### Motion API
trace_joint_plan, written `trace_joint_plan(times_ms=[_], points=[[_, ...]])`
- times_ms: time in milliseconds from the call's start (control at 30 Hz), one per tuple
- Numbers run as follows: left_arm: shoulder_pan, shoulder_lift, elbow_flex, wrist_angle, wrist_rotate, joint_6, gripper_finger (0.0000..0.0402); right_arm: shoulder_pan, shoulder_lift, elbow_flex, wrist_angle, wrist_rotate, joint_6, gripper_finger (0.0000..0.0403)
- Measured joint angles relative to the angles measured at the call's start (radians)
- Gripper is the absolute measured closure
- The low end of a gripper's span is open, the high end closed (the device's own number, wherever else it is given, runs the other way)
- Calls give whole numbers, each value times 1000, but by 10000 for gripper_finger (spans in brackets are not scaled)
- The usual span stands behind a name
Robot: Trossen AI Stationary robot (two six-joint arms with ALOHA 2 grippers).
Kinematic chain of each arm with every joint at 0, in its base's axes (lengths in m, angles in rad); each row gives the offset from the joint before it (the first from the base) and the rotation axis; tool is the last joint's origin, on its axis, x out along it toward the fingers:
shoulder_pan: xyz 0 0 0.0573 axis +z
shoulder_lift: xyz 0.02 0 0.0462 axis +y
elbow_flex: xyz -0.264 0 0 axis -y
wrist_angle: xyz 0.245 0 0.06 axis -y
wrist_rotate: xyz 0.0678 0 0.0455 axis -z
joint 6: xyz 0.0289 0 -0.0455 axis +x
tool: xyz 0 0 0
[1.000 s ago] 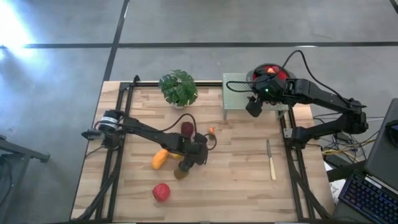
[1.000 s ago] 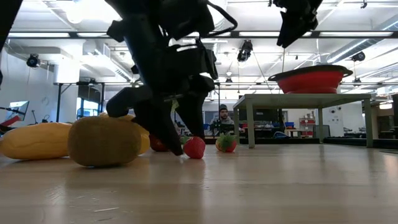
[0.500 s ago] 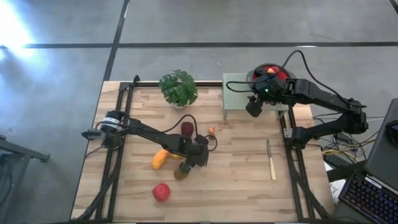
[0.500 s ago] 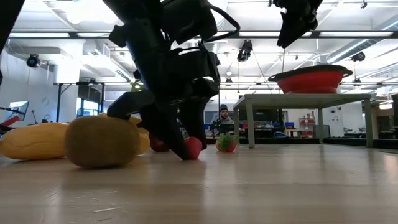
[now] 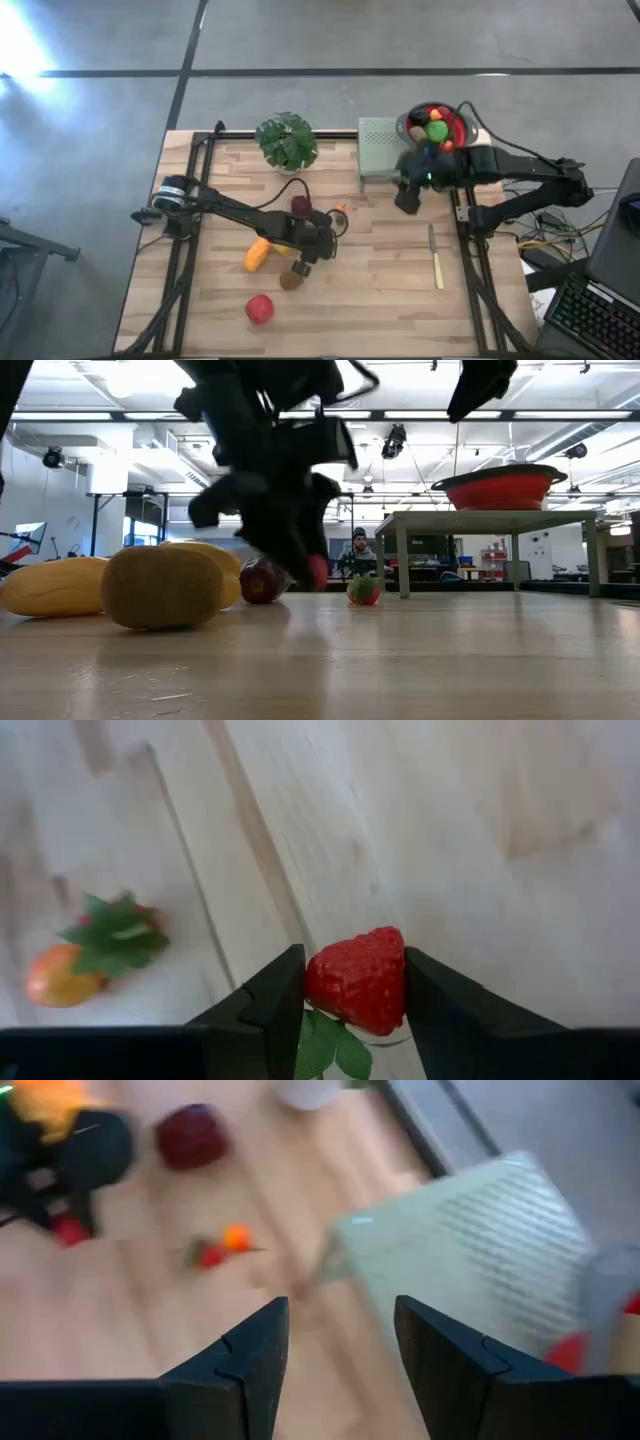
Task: Pick & Place Fruit
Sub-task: Put the red strawberry into the red strainer bowl on the shelf
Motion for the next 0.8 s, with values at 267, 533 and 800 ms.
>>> trace_joint_plan(times_ms=[267,533,800], points=[[-31,-47,1,46,-69,-47,260,330,-11,-149,248,8,170,214],[-129,-47,2,111,-406,54,252,537,-11,-367,673,43,254,195],[-206,-47,2,354,-661,205,251,564,-11,-546,941,153,281,186]])
